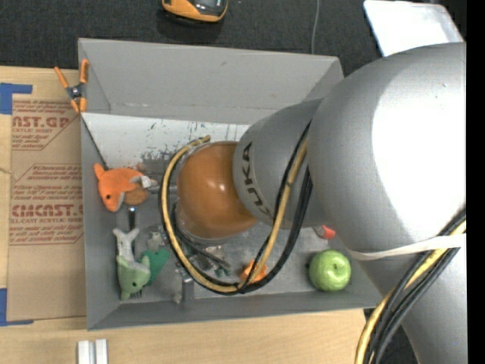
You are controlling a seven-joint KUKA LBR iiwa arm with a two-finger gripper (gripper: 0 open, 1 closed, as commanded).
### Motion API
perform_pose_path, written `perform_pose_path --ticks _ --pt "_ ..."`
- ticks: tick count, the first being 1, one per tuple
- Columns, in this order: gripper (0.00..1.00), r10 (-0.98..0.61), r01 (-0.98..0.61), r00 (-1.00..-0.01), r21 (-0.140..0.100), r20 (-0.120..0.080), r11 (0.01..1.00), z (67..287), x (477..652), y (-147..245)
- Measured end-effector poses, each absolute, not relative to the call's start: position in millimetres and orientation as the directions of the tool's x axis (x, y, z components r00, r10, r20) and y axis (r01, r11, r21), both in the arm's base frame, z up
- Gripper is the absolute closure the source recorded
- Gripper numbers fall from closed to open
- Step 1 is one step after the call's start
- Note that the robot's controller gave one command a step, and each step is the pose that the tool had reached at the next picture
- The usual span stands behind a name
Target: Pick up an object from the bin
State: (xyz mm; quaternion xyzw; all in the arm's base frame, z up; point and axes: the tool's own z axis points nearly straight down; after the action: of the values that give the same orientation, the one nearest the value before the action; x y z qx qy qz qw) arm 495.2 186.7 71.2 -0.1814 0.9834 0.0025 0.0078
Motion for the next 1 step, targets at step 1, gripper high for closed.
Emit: perform_pose_path --ticks 1 --pt "0.00 -0.537 -0.537 -0.843 -0.003 -0.023 0.843 72.3 491.8 172.1"
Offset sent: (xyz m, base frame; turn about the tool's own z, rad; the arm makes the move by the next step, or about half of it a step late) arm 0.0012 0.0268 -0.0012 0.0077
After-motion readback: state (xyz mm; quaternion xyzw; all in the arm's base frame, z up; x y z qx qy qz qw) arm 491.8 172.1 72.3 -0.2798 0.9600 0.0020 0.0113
